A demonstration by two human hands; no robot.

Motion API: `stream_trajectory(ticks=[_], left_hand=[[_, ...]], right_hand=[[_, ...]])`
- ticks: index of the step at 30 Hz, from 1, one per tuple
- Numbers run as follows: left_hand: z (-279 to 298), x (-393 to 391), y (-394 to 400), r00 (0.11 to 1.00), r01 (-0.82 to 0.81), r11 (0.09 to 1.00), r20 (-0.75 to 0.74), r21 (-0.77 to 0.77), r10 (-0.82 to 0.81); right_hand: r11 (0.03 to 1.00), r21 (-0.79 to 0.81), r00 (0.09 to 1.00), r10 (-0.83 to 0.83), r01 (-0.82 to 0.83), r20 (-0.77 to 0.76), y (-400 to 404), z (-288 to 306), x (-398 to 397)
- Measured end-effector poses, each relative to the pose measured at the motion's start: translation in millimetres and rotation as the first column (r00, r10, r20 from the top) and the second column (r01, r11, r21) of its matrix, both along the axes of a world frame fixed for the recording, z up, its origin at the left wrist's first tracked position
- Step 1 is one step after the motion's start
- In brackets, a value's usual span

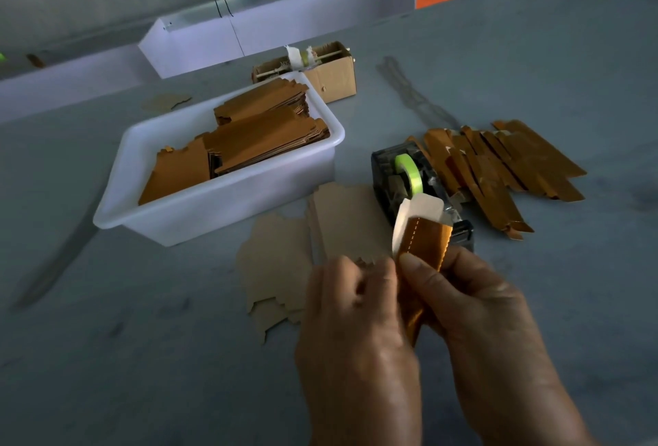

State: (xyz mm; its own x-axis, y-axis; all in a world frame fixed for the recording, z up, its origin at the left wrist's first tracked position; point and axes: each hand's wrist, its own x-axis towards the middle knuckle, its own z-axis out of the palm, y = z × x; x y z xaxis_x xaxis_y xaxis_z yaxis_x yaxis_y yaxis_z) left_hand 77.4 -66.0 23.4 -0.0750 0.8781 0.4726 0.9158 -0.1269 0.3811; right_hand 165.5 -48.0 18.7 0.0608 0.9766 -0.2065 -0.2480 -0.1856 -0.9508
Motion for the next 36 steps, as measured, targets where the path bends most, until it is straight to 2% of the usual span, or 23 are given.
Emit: stream_trajectory(ticks=[2,3,5,6,8,10,13,15,16,17,18,19,20,21,22,23,27,28,29,30,32,35,36], left_hand=[[-2.8,-1.0,0.4,0.982,-0.066,0.998,-0.176,0.011,0.067],[-3.6,1.2,-0.4,0.979,-0.074,0.997,-0.192,-0.028,0.067],[-11.3,3.9,-2.8,0.982,-0.043,0.997,-0.184,-0.057,0.032],[-15.5,4.0,-2.8,0.993,0.013,0.994,-0.119,-0.104,-0.025],[-18.4,5.0,-8.5,0.993,0.074,0.950,-0.069,-0.302,-0.099],[-16.7,5.3,-10.0,0.991,-0.010,0.936,-0.128,-0.352,-0.038],[-13.0,4.2,-9.4,0.995,0.096,0.969,0.014,-0.226,-0.095],[-11.5,4.1,-11.2,0.993,0.116,0.984,-0.015,-0.132,-0.119],[-14.4,0.0,-10.5,0.987,0.161,0.984,-0.004,-0.080,-0.162],[-13.0,-5.1,-9.5,0.981,0.171,0.985,0.094,-0.032,-0.167],[-10.5,-9.7,-7.2,0.953,0.137,0.990,0.275,-0.020,-0.127],[-7.2,-13.8,-5.3,0.866,0.106,0.992,0.497,-0.068,-0.058],[-4.6,-18.2,-3.8,0.723,0.133,0.974,0.690,-0.185,0.032],[-1.2,-23.3,-2.4,0.594,0.210,0.935,0.797,-0.285,0.110],[2.4,-29.0,-0.8,0.537,0.283,0.894,0.830,-0.347,0.152],[3.8,-34.9,0.0,0.523,0.331,0.866,0.836,-0.375,0.162],[9.0,-43.2,-1.0,0.516,0.425,0.806,0.842,-0.411,0.157],[9.5,-42.1,-1.8,0.501,0.440,0.794,0.848,-0.420,0.172],[10.2,-40.4,-2.8,0.466,0.455,0.784,0.863,-0.422,0.194],[10.0,-39.1,-2.9,0.431,0.485,0.772,0.880,-0.411,0.197],[10.6,-37.0,-2.9,0.398,0.543,0.743,0.899,-0.392,0.184],[9.1,-33.7,-0.6,0.370,0.517,0.779,0.913,-0.355,0.171],[9.5,-32.4,1.3,0.347,0.482,0.807,0.920,-0.342,0.183]], right_hand=[[1.000,-0.003,1.000,0.009,-0.009,-0.016,-0.1,-0.4,1.0],[1.000,-0.009,0.999,0.025,-0.025,-0.029,-0.3,-1.2,2.2],[0.998,-0.025,0.996,0.059,-0.060,-0.061,-1.1,-2.7,4.5],[0.997,-0.033,0.994,0.066,-0.070,-0.088,-1.5,-3.0,5.4],[0.997,-0.034,0.990,0.070,-0.074,-0.119,-2.7,-1.9,6.7],[0.997,-0.022,0.991,0.071,-0.074,-0.115,-3.5,0.8,6.0],[0.999,-0.018,0.997,0.046,-0.047,-0.065,-2.6,-0.2,5.9],[0.998,-0.046,0.998,0.033,-0.035,-0.046,-0.5,-3.5,6.3],[0.997,-0.065,0.996,0.029,-0.035,-0.084,0.4,-3.2,5.7],[0.997,-0.075,0.990,0.027,-0.037,-0.136,1.2,-2.0,5.0],[0.997,-0.072,0.984,0.029,-0.042,-0.174,1.7,-1.1,4.3],[0.997,-0.062,0.981,0.042,-0.054,-0.187,1.9,-0.3,4.0],[0.996,-0.047,0.979,0.060,-0.070,-0.193,1.7,0.8,3.6],[0.995,-0.035,0.977,0.084,-0.093,-0.197,0.9,0.7,3.6],[0.993,-0.024,0.974,0.109,-0.116,-0.200,0.3,0.2,3.5],[0.991,-0.017,0.971,0.129,-0.135,-0.199,-0.1,0.1,3.1],[0.999,-0.012,0.981,0.048,-0.051,-0.188,2.1,-4.5,3.2],[0.998,0.043,0.987,0.040,-0.034,-0.154,1.8,-4.3,4.3],[0.987,0.148,0.997,0.062,-0.057,-0.034,1.4,-4.7,7.0],[0.982,0.171,0.997,0.077,-0.080,0.024,2.4,-6.8,7.8],[0.977,0.132,0.985,0.167,-0.170,0.031,1.7,-2.2,11.1],[0.965,0.241,0.989,0.082,-0.109,0.120,3.6,-4.0,15.3],[0.985,0.157,0.994,0.059,-0.072,0.091,6.2,3.9,14.5]])
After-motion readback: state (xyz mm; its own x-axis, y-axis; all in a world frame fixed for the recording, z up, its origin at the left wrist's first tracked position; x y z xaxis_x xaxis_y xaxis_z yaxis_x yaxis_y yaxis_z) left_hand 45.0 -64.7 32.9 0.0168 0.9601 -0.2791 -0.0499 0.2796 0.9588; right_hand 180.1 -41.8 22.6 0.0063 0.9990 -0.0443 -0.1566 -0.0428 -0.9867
